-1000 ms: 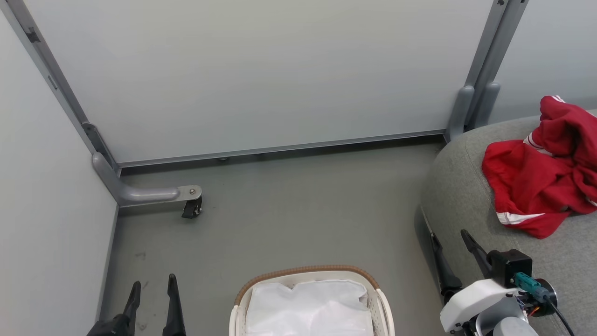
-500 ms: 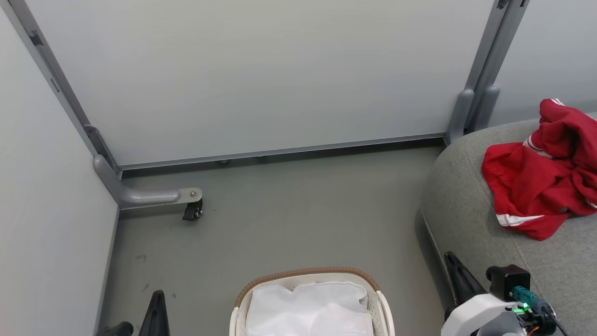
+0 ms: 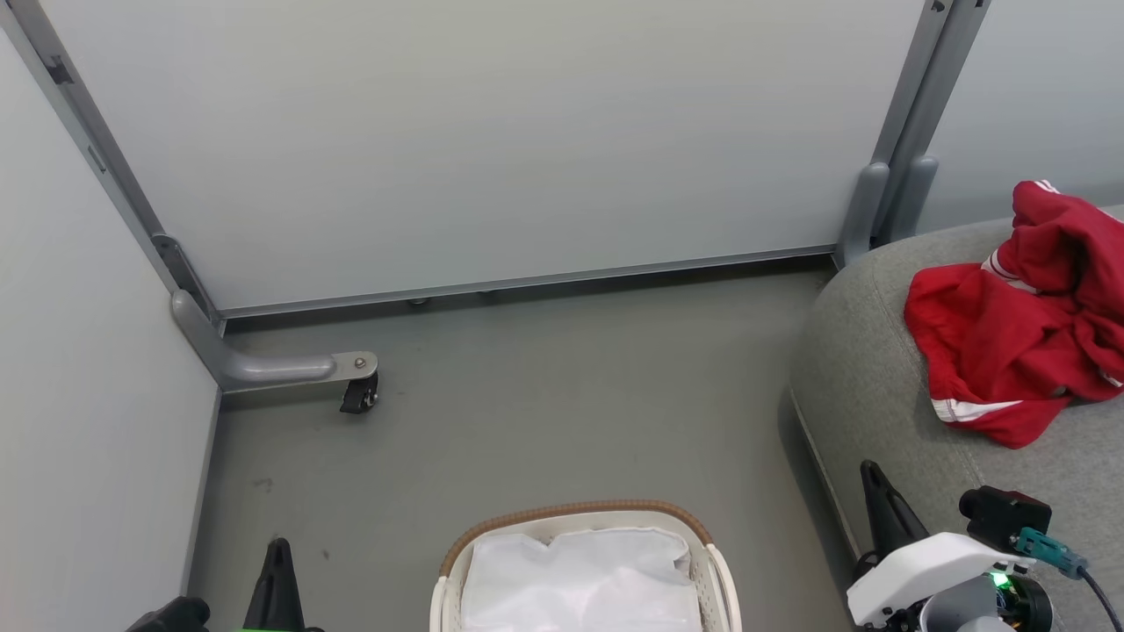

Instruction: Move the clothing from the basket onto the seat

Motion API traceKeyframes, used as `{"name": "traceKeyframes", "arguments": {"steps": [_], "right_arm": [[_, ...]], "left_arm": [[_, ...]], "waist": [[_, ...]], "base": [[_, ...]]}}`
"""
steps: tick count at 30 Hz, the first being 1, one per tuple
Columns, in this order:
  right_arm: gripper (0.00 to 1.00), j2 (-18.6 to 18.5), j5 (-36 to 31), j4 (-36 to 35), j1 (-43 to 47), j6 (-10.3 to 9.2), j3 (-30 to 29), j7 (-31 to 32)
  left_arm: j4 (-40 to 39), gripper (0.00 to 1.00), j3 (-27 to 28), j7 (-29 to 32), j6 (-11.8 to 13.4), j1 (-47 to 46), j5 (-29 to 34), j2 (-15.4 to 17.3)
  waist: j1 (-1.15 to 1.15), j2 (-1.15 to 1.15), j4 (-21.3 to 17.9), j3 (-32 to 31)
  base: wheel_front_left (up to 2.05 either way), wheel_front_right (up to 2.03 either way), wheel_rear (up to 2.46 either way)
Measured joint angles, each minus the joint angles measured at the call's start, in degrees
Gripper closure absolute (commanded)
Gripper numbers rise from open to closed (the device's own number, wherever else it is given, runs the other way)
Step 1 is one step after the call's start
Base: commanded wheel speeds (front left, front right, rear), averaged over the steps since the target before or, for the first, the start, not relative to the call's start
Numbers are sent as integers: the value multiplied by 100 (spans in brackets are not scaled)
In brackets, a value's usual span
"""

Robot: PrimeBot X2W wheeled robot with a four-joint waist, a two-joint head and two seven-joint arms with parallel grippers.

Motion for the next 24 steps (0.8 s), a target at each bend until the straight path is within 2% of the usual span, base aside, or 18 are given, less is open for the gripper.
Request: {"name": "traceKeyframes", "arguments": {"steps": [24], "right_arm": [[100, -7, 2120, -348, -5, 0, -231, 543]], "left_arm": [[-125, 100, 266, 547, -104, -361, -1936, -1]], "waist": [[0, 0, -62, 65]], "base": [[0, 0, 0]]}}
